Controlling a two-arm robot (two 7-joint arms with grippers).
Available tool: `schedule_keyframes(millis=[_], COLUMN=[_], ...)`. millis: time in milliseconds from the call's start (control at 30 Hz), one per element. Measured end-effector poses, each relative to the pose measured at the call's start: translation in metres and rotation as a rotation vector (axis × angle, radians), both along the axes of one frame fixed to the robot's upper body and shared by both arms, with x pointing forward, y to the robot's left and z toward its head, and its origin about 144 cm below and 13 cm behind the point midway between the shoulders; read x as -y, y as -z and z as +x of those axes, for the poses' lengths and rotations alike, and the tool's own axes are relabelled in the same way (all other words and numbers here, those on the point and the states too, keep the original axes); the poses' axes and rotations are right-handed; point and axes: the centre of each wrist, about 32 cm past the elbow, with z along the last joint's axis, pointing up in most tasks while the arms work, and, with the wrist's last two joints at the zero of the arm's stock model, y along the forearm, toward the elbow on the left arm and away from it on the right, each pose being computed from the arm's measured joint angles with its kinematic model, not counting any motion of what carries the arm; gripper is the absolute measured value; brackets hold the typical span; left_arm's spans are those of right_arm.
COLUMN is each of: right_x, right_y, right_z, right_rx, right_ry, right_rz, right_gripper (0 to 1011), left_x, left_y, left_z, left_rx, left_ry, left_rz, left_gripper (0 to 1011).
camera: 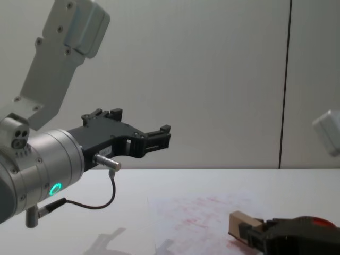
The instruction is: Use the one hand to pick up the stamp and affix it onto the A4 paper.
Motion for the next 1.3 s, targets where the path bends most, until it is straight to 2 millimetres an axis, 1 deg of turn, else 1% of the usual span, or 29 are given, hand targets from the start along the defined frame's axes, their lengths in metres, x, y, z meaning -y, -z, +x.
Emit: schedule_keyframes(millis=[467, 1033, 1300], right_x=[-0.0011, -0.0005, 0.0001], right_y=[0.0032, 0.001, -0.0017], right_z=[-0.0002, 0.0036, 0.0038], right_rx=[-0.025, -0.038, -0.027], right_ry=[-0.011, -0.02, -0.013], right_rz=[-0.02, -0.049, -0.025], right_gripper=[220, 220, 219], left_x=[0.0, 0.0, 0.0], left_y=[0.0, 0.0, 0.0], left_z=[0.0, 0.0, 0.0], left_rx=[0.0, 0.0, 0.0], left_ry=[0.0, 0.0, 0.0], left_rz=[0.0, 0.0, 0.0], left_gripper=[993, 993, 993])
